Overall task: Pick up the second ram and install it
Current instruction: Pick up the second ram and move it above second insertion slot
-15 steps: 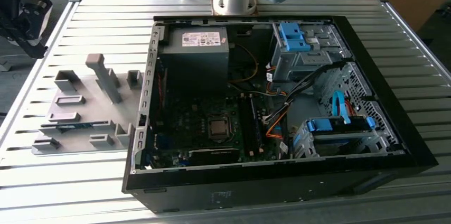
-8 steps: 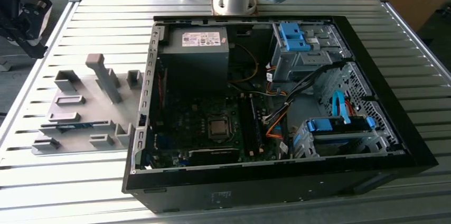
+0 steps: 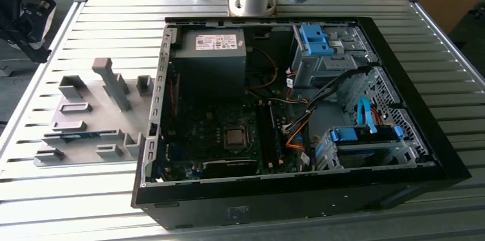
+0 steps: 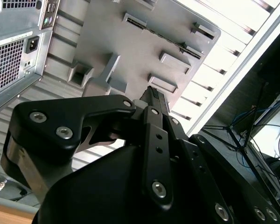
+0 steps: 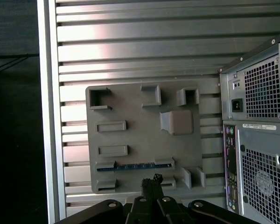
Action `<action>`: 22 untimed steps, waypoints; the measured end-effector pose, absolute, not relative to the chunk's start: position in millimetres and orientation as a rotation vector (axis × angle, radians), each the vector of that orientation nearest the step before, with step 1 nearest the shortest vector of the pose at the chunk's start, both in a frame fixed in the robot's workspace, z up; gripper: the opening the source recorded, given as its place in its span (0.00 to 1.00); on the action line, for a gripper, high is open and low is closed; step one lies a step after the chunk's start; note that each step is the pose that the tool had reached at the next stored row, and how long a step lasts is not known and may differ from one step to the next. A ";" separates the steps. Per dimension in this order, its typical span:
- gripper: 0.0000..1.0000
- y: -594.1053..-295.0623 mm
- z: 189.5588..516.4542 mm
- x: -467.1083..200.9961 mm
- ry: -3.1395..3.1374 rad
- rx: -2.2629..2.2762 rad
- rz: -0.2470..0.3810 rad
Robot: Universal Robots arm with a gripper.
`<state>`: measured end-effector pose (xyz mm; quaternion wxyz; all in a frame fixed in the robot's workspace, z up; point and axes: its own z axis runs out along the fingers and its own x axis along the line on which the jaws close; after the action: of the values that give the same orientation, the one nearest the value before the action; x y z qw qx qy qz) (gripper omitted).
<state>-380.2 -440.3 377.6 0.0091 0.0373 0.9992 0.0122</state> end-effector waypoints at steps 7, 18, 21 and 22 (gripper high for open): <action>0.10 -440.5 377.3 -381.1 3.124 -0.019 0.039; 0.10 -440.5 376.8 -381.9 3.114 -0.273 0.041; 0.10 -440.5 376.5 -382.0 3.107 -0.354 0.042; 0.10 -440.5 376.4 -382.0 3.104 -0.380 0.042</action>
<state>-382.0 -440.5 376.4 0.0070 -0.1215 0.9925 0.0134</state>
